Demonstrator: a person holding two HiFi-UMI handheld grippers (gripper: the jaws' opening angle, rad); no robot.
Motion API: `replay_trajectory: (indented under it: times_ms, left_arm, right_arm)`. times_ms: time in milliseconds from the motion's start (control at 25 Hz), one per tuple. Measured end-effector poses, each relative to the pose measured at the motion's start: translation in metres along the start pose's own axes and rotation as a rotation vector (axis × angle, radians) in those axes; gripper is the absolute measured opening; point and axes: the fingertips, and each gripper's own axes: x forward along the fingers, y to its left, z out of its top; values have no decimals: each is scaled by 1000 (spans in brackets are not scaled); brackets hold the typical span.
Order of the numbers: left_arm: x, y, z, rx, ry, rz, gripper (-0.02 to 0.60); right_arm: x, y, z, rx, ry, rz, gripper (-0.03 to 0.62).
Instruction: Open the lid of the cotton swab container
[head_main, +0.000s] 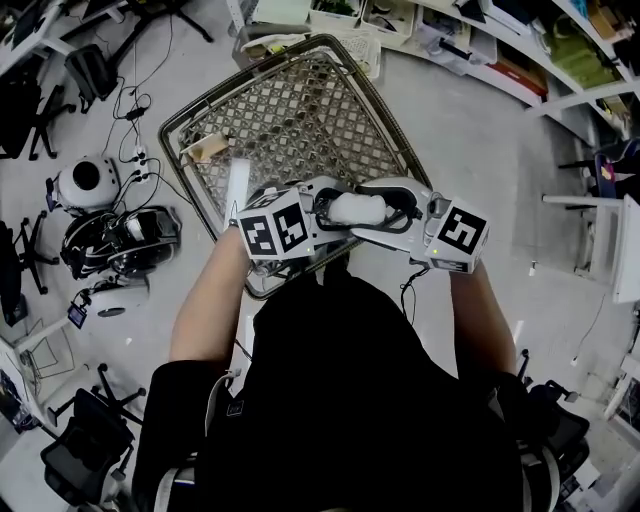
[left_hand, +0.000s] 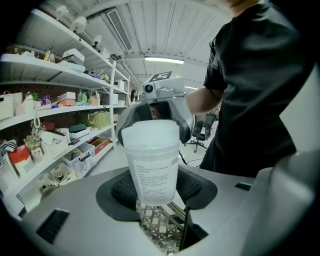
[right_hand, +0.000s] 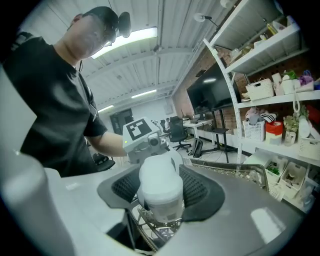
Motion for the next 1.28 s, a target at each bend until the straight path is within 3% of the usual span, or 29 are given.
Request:
replay_trajectory:
  times_ms: [320, 520, 920, 1280]
  left_arm:
    - [-2, 1, -1, 22, 3, 18, 210]
    - [4, 1, -11, 82, 52, 40, 207]
    - [8, 6, -11, 30, 29, 23, 209]
    - [1, 10, -16, 4, 29, 58, 209]
  right_arm:
    - [0, -2, -1, 60, 3, 43, 249]
    - [2, -1, 1, 191, -40, 100, 239]
    - [-5, -15, 7, 191, -96, 29, 250]
    - [-6, -25, 15, 187, -140, -33, 259]
